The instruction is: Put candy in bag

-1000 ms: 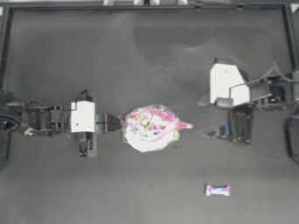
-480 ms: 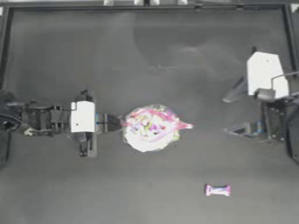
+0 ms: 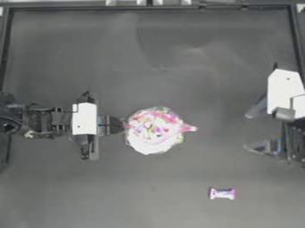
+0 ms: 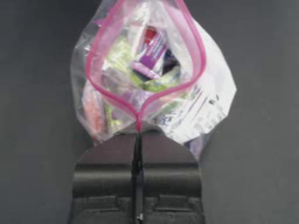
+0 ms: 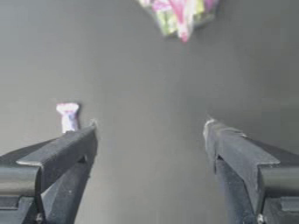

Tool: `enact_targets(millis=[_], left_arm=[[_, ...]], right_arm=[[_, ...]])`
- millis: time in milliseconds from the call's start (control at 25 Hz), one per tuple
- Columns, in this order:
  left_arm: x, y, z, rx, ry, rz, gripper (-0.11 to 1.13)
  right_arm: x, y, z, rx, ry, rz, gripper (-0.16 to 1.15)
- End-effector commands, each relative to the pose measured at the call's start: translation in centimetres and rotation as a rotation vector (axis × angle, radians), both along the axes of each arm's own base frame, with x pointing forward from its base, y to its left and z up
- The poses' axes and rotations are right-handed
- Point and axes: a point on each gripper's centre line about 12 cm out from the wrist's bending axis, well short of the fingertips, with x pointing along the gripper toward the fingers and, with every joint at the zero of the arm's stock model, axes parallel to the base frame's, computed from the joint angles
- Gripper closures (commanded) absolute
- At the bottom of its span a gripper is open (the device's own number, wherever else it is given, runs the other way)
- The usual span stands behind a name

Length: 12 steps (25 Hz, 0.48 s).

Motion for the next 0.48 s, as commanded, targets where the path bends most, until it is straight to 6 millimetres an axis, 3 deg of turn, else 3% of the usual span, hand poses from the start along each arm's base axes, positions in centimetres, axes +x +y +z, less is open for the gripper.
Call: enact_targets(millis=[40, 480], left_arm=[[0.4, 0.1, 1.5, 0.006, -0.052, 0.003, 0.98], [0.4, 0.1, 1.6, 0.006, -0.053, 0.003, 0.98]], right_arm=[[-0.1, 1.2, -0.5, 0.003, 0.015, -0.002, -0.01], [1.0, 4.9, -4.0, 0.048, 0.096, 0.0, -0.01]])
